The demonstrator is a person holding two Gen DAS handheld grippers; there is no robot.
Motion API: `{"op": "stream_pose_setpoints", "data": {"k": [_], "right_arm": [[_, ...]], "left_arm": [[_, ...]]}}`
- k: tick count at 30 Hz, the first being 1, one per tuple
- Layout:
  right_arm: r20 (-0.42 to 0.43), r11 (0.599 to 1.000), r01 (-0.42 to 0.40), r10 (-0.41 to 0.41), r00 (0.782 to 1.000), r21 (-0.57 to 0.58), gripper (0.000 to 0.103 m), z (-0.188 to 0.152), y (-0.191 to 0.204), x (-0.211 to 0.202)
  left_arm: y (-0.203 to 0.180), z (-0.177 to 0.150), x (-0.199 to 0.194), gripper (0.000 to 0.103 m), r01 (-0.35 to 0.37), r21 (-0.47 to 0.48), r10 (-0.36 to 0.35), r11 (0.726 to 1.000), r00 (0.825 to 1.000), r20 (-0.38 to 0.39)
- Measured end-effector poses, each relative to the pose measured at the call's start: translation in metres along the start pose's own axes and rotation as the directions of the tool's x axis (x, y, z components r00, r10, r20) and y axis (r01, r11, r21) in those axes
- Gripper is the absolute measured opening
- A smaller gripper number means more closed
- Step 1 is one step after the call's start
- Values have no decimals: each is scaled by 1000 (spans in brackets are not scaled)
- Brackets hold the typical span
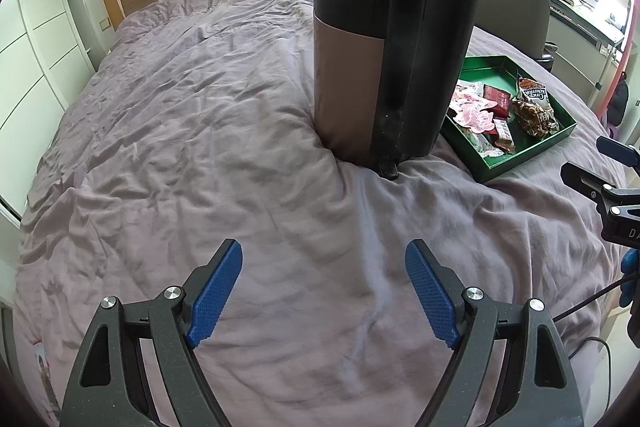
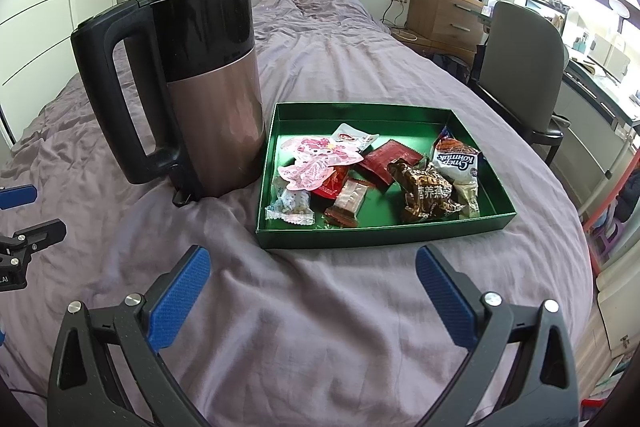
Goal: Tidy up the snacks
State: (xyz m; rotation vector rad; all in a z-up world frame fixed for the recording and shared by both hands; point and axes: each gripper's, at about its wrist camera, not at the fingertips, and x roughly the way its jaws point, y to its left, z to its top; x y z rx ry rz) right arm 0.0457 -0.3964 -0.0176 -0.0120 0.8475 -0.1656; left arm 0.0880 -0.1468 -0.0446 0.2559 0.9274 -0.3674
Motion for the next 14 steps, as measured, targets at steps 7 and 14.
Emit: {"op": "stream_pose_setpoints", "data": {"k": [7,14], "right_arm": [[1,1000,-1,1,1000,0,103,0,0,0],[0,1000,-1,1,1000,1,103,-1,-1,-1]], "left_arm": [[0,0,0,80,-3,-2,3,1000,1000,1],[1,-2,0,80,-5,-4,5,1000,1000,-2]]}}
